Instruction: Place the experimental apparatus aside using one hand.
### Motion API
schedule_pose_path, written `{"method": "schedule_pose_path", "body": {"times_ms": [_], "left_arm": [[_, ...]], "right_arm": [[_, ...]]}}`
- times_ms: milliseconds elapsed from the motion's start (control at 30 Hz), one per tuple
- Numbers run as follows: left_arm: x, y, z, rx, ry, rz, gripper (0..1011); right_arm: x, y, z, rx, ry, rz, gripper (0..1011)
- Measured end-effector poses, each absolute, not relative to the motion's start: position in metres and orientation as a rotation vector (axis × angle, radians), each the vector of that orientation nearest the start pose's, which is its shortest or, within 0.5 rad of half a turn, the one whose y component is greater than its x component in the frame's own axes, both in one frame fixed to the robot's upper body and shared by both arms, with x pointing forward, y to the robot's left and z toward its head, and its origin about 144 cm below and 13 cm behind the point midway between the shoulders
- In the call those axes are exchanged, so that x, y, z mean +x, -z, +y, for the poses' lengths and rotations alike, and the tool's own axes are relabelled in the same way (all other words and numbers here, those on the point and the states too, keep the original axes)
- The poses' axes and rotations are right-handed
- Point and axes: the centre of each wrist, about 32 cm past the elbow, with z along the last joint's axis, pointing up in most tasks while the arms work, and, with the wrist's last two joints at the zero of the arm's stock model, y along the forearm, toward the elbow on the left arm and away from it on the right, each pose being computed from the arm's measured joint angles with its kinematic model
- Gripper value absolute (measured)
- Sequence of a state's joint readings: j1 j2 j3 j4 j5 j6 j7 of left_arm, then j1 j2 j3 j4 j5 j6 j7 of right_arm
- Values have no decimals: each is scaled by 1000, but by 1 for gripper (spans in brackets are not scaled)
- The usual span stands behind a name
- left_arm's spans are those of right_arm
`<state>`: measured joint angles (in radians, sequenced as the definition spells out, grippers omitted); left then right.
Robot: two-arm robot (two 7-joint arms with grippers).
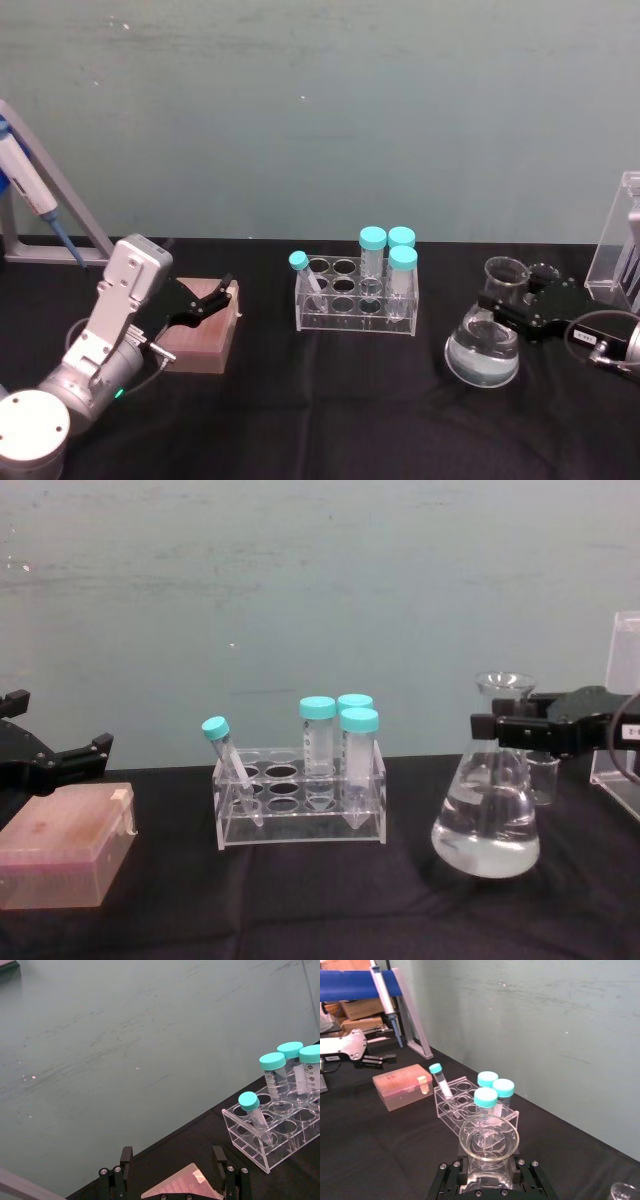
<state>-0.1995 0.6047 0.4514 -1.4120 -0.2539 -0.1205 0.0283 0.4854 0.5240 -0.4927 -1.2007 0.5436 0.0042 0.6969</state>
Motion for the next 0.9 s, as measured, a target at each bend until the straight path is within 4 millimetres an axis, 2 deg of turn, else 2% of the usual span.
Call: {"method": "schedule_pose_path", "body": {"times_ms": [400,900], "left_arm": [[489,-1140,310,304,-1248,-285,1000],[489,-1140,310,305,-1248,-285,1000]], "right_arm": [[559,-1185,-315,-161,739,41,451],[546,-1184,-307,-171,866,54,451]]}}
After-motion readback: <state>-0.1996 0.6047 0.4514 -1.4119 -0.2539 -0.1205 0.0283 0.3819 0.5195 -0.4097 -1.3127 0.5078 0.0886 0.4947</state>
